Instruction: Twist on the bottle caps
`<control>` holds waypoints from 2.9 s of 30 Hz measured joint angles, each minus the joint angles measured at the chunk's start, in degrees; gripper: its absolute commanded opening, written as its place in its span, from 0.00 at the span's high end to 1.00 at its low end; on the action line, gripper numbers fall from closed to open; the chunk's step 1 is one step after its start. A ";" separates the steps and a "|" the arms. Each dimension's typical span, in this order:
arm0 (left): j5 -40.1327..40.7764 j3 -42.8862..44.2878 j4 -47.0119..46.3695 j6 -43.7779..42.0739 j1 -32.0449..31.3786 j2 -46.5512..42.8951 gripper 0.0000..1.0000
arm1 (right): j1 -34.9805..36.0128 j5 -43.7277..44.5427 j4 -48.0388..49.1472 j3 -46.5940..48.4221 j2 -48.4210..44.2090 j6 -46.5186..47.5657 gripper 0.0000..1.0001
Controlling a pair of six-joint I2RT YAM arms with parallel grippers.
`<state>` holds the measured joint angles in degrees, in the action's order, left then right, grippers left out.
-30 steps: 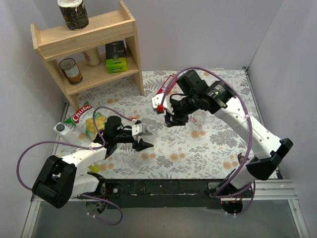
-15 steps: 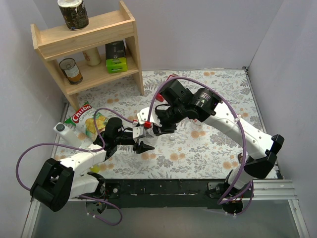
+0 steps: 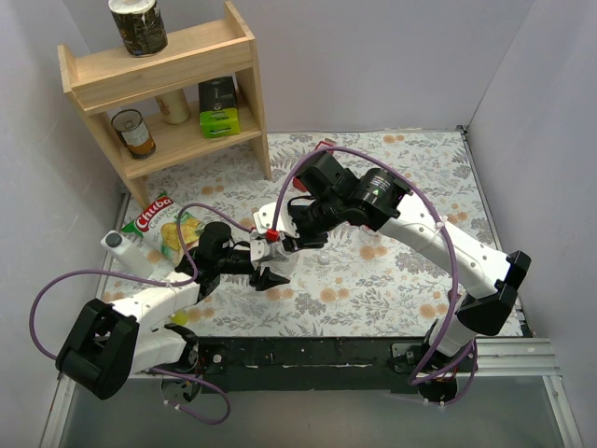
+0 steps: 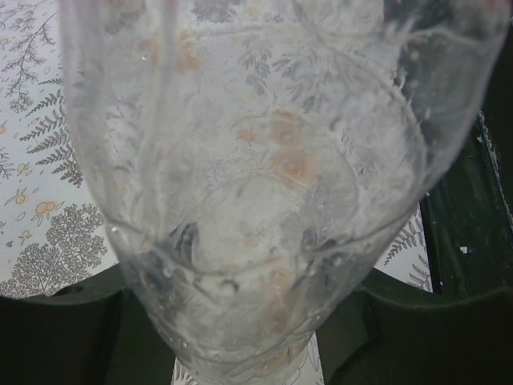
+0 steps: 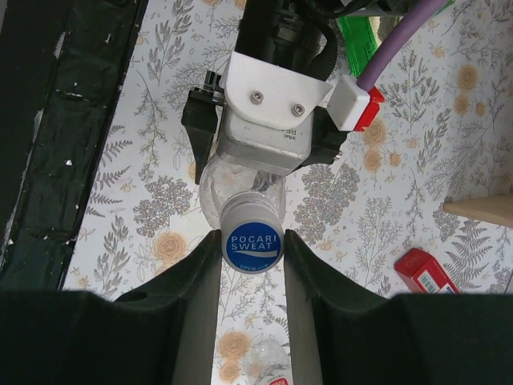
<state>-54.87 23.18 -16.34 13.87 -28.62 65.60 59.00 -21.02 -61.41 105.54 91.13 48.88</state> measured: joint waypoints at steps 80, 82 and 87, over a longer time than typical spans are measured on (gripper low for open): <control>7.28 -7.80 -16.20 14.51 -1.07 -0.04 1.00 | -2.64 7.34 -0.28 13.35 7.91 -16.70 0.18; 7.28 -7.80 -16.22 14.56 -1.07 -0.02 1.00 | -2.69 7.72 -0.13 10.86 7.91 -16.52 0.18; 7.32 -7.80 -14.58 14.64 -1.07 0.44 1.00 | -2.71 7.87 0.42 8.92 7.78 -15.96 0.19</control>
<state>-47.55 15.38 -30.92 28.51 -29.69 66.04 56.29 -13.15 -60.99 114.45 98.91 32.93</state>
